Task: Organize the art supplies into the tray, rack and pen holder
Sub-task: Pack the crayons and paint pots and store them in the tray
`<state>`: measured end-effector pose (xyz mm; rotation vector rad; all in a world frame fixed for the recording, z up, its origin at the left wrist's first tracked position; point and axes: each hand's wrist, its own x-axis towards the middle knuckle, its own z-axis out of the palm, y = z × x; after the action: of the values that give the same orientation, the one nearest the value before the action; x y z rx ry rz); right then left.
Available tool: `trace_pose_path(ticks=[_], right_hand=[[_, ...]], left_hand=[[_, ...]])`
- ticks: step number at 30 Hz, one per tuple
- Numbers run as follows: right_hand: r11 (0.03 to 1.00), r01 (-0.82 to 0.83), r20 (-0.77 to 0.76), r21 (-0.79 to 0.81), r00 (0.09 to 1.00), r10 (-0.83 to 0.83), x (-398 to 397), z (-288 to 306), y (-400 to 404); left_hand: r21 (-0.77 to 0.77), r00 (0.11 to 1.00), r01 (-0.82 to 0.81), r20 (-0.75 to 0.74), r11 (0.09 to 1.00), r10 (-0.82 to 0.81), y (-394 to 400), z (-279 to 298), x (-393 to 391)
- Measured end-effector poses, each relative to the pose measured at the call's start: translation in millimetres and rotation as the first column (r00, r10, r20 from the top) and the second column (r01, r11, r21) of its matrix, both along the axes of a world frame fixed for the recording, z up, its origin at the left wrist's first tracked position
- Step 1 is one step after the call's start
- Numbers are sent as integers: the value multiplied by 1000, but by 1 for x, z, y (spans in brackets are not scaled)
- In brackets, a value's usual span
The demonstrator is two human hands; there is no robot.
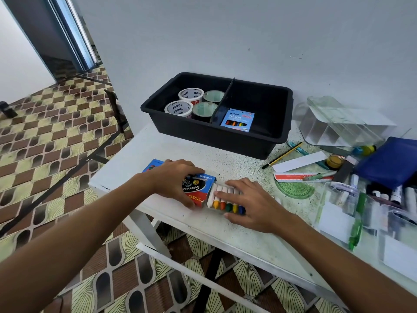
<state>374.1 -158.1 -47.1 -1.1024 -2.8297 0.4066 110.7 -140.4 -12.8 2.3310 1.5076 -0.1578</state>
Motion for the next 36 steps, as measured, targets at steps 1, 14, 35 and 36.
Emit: trace_pose_path(ticks=[1, 14, 35, 36], right_hand=[[1000, 2, 7, -1, 1000, -2, -1, 0, 1], [994, 102, -71, -31, 992, -104, -13, -2, -4], [979, 196, 203, -50, 962, -183, 10, 26, 9], [976, 213, 234, -52, 952, -195, 17, 27, 10]], left_hand=[[-1, 1000, 3, -7, 1000, -3, -1, -1, 1], [112, 998, -16, -54, 994, 22, -14, -19, 17], [105, 999, -47, 14, 993, 46, -15, -26, 15], [101, 999, -53, 11, 993, 52, -15, -26, 13]])
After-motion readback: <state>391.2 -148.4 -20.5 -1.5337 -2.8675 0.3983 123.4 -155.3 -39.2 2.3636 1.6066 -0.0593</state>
